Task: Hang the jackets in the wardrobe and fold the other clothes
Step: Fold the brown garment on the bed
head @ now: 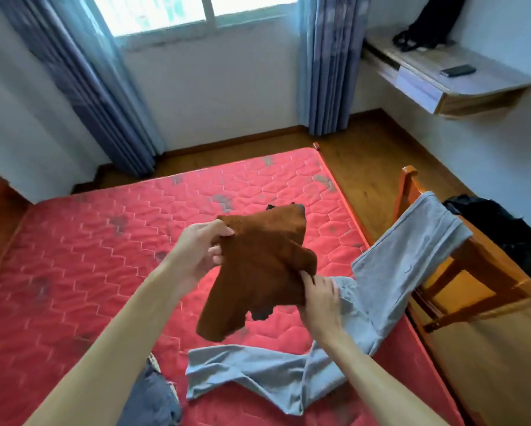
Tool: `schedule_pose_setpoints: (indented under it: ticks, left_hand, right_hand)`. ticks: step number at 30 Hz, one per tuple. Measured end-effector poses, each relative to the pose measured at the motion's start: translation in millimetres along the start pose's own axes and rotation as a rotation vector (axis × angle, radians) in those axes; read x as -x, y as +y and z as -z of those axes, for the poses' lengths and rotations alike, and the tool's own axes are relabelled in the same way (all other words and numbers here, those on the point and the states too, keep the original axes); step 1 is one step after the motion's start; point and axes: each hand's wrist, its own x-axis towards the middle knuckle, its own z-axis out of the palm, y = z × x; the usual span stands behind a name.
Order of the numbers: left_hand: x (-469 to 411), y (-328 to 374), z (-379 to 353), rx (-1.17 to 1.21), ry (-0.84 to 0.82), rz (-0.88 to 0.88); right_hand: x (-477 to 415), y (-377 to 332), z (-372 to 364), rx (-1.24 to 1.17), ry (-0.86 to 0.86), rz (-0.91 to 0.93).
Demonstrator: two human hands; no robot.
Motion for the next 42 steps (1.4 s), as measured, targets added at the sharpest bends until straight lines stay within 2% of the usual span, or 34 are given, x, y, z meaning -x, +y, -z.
schedule_pose_setpoints:
  ticks: [3, 6, 12, 14, 17, 19, 22, 24, 26, 31, 36, 42]
  left_hand:
    - [23.3, 35.3, 28.9, -0.036, 0.068, -0.112]
    - [28.9, 59.6, 67.2, -0.045, 0.146, -0.214]
    - [11.6, 51.6, 130.5, -0.062, 0.375, -0.178]
    - [17.5, 41.5, 132.6, 0.009, 0.340, -0.188]
    - [41.3, 26.3, 115.7, 0.011, 0.116, -0.190]
    - [51.6, 5.9, 91.1, -0.221, 0.035, -0.279]
    - [39.2, -35.4, 67.6, -0.550, 0.254, -0.472]
    - [27.2, -48.9, 73.7, -0.603, 0.392, -0.554]
    - [18.7, -52.1, 88.7, -0.650, 0.434, -0.596]
    - [14.1, -19.3, 112.3, -0.660, 0.388, -0.609]
    - [10.9, 29.4, 117.4, -0.728, 0.382, -0.742]
    - [16.3, 67.1, 108.6, -0.913, 0.231, -0.853]
  right_hand:
    - [-28.5, -36.5, 26.8, -0.120, 0.051, -0.011]
    - [-55.7, -87.3, 73.5, -0.448, 0.105, -0.001]
    - [-106.6, -182.0, 186.8, -0.884, 0.206, 0.033]
    - [-115.5, -209.1, 208.4, -0.920, 0.177, 0.079]
    - [-121.7, -247.4, 223.7, -0.968, 0.001, 0.106]
    - [-121.2, -267.5, 226.9, -0.931, -0.074, 0.144]
    - [-118.2, -279.3, 225.7, -0.840, -0.045, 0.195]
    - [-120.7, -269.3, 226.2, -0.843, -0.015, 0.168]
    - [-125.8, -249.4, 232.1, -0.814, 0.053, 0.143]
    - [-126.7, -195.5, 267.3, -0.665, 0.193, 0.132]
    - [-129.7, -158.0, 297.1, -0.468, 0.270, 0.156]
    - [-127.6, -170.4, 309.9, -0.543, 0.316, 0.222]
